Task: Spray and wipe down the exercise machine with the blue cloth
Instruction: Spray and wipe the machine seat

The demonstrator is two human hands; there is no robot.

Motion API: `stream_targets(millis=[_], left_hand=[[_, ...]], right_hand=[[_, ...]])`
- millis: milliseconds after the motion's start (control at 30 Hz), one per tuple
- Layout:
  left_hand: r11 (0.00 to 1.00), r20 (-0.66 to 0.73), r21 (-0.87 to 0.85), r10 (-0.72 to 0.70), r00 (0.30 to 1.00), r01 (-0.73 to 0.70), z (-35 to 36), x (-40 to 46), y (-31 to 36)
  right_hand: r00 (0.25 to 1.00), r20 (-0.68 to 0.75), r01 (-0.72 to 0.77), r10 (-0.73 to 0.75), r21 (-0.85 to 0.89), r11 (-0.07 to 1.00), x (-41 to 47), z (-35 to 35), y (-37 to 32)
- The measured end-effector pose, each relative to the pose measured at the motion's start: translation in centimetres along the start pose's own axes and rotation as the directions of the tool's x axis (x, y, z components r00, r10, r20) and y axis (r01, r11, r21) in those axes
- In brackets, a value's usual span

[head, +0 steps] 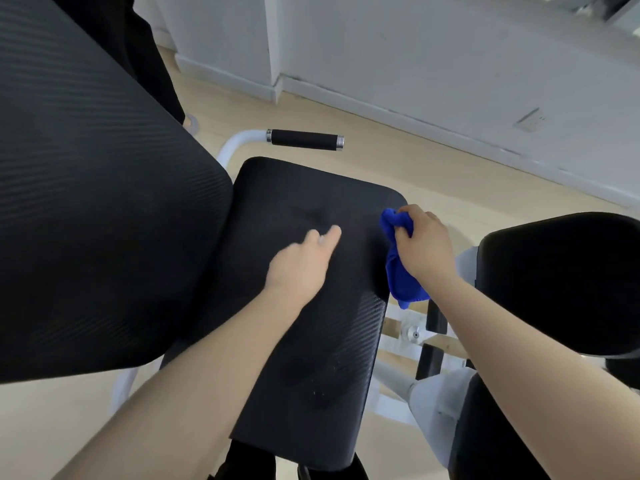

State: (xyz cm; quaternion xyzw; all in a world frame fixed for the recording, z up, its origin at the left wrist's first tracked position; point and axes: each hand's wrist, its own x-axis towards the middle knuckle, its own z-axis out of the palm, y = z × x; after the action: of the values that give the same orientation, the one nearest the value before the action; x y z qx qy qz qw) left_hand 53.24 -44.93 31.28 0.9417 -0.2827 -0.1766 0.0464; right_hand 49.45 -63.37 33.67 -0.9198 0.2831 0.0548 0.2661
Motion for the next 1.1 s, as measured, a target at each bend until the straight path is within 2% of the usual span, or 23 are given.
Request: stream_targets(millis=[67,200,267,333,367,433,467,533,567,600,667,767,833,867,933,967,1000,1033,1067,1100], left_hand=[[1.0,0.024,0.011,0.016,1.0,-0.016,0.5,-0.6,0.0],[0.969,-0.022,-0.159,-0.197,0.98,0.191,0.8,-1.1,-3.3],[0.948,-0.058,-0.158,-0.289,0.955,0.278,1.4,-2.0,-5.9],[0.929,-0.064,-0.129,-0.356,0.932,0.346,2.0,-3.1,-8.1],[0.923,-0.049,-0.122,-0.372,0.927,0.365,2.3,-3.5,-8.8],[0.902,0.001,-0.176,-0.399,0.917,0.393,2.6,-3.6,-9.6],[0.885,0.032,-0.232,-0.408,0.912,0.404,2.8,-3.5,-9.8],[0.861,0.063,-0.315,-0.4,0.914,0.399,3.1,-3.0,-10.0],[0.853,0.065,-0.338,-0.4,0.914,0.397,3.3,-2.7,-10.0],[0.846,0.061,-0.353,-0.405,0.913,0.399,3.4,-2.4,-10.1],[0.824,0.061,-0.394,-0.418,0.906,0.407,3.9,-1.6,-10.4],[0.811,0.066,-0.438,-0.402,0.913,0.388,4.4,-0.6,-11.0],[0.82,0.074,-0.422,-0.393,0.917,0.386,4.7,-0.5,-11.0],[0.824,0.079,-0.411,-0.394,0.916,0.389,4.7,-0.6,-10.8],[0.817,0.076,-0.413,-0.408,0.91,0.401,4.7,-0.9,-10.3],[0.81,0.063,-0.428,-0.416,0.907,0.401,4.6,-1.0,-10.2],[0.802,0.041,-0.452,-0.419,0.907,0.391,4.6,-1.2,-10.1],[0.793,0.014,-0.48,-0.421,0.907,0.375,4.6,-1.3,-10.2],[0.788,-0.01,-0.503,-0.418,0.909,0.357,4.6,-1.4,-10.4],[0.793,-0.032,-0.506,-0.411,0.911,0.34,4.8,-1.5,-10.5]], right_hand=[[1.0,-0.006,-0.009,0.009,-0.017,1.0,0.1,0.2,-0.2],[0.997,-0.057,0.047,-0.047,0.003,0.999,-0.6,1.8,-1.3],[0.989,-0.059,0.135,-0.135,0.003,0.991,-1.2,3.3,-2.2],[0.949,0.082,0.31,-0.304,-0.066,0.948,-1.9,5.6,-3.4],[0.889,0.187,0.44,-0.417,-0.101,0.892,-2.5,7.0,-3.9],[0.714,0.321,0.693,-0.622,-0.2,0.693,-3.3,9.8,-4.4],[0.646,0.358,0.762,-0.674,-0.267,0.589,-3.2,10.8,-4.4],[0.588,0.387,0.794,-0.71,-0.445,0.415,-1.6,10.7,-4.7],[0.605,0.392,0.767,-0.693,-0.519,0.377,-0.2,10.1,-4.8],[0.665,0.372,0.714,-0.647,-0.568,0.408,1.5,9.3,-4.8],[0.823,0.245,0.542,-0.513,-0.61,0.579,5.1,7.9,-4.8],[0.91,0.126,0.389,-0.395,-0.586,0.711,5.9,8.7,-5.4],[0.92,0.145,0.385,-0.365,-0.522,0.761,3.4,10.5,-5.8],[0.891,0.167,0.449,-0.423,-0.475,0.757,1.8,11.3,-6.0],[0.776,0.263,0.624,-0.574,-0.454,0.636,-0.2,11.9,-5.9],[0.699,0.365,0.711,-0.615,-0.45,0.54,0.4,11.4,-5.9],[0.663,0.441,0.746,-0.605,-0.456,0.485,1.9,10.4,-6.0],[0.681,0.435,0.728,-0.59,-0.495,0.475,4.0,9.6,-6.0],[0.746,0.361,0.654,-0.56,-0.556,0.513,6.2,8.6,-6.2],[0.836,0.237,0.524,-0.494,-0.608,0.596,8.6,7.8,-6.2]])
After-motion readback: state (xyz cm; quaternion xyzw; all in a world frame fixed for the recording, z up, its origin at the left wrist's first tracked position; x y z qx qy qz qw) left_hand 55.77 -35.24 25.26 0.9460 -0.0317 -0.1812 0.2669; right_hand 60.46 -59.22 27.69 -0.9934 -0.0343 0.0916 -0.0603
